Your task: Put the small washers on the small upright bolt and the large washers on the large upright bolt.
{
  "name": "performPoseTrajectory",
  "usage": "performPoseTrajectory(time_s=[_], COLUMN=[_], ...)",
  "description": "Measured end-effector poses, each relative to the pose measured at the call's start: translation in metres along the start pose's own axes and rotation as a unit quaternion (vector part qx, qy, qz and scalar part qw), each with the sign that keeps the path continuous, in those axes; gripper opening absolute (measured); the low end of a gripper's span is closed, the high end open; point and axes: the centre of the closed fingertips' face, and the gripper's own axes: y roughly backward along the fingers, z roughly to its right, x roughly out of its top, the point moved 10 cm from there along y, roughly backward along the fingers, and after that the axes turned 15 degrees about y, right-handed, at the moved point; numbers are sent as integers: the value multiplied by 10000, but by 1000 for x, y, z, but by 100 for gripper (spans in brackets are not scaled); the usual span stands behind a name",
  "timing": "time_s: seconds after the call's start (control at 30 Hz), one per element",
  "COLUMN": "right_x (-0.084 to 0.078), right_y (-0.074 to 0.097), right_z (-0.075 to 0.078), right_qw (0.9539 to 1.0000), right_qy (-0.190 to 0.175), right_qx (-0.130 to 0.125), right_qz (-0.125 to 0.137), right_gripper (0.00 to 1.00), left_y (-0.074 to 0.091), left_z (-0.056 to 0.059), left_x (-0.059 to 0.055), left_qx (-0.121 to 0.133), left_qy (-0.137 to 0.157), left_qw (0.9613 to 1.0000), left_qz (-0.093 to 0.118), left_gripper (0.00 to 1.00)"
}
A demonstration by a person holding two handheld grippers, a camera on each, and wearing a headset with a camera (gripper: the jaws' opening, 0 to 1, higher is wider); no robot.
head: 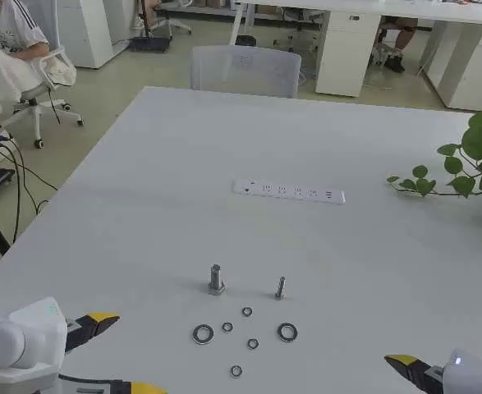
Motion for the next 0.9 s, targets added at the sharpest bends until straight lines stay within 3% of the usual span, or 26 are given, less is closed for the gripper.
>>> performPoseTrajectory(time_s=[0.13,0.33,0.57,0.7,0.9], right_x=[-3,-8,1,4,10], right_y=[0,-2,-1,-1,-5], right_z=[-4,-2,2,6,8], right_qw=[9999,9999,10000,9998,9996], right_qy=[37,-9,47,58,152], right_qx=[117,152,72,28,22], right_qz=[-57,-75,2,-173,-235], right_gripper=[94,94,93,89,87], left_y=[0,2,3,2,-1], left_z=[2,3,4,2,0], left_x=[-4,-4,1,4,6], left_qx=[34,66,79,87,67], left_qy=[-88,-2,-83,-154,-248], left_qw=[9998,9999,9999,9998,9996], left_qz=[-155,-83,-94,-134,-127], left_gripper=[89,88,89,90,90])
